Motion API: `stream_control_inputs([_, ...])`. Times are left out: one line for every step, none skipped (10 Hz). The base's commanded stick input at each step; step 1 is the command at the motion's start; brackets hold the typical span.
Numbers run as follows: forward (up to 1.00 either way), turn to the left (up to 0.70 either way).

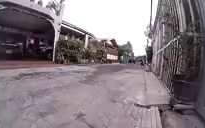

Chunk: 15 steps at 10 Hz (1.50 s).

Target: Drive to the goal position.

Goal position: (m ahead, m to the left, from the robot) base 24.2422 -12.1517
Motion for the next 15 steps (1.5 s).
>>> stream_control_inputs([0.0, 0.0])
stream_control_inputs([0.0, 0.0])
stream_control_inputs([0.0, 0.0])
stream_control_inputs([0.0, 0.0])
stream_control_inputs([0.35, 0.0])
stream_control_inputs([0.7, 0.0])
stream_control_inputs([0.7, 0.0])
stream_control_inputs([0.7, 0.0])
stream_control_inputs([0.7, 0.0])
stream_control_inputs([0.7, 0.0])
stream_control_inputs([0.7, 0.0])
stream_control_inputs([0.7, 0.0])
stream_control_inputs([0.7, 0.0])
stream_control_inputs([0.7, 0.0])
stream_control_inputs([0.7, 0.0])
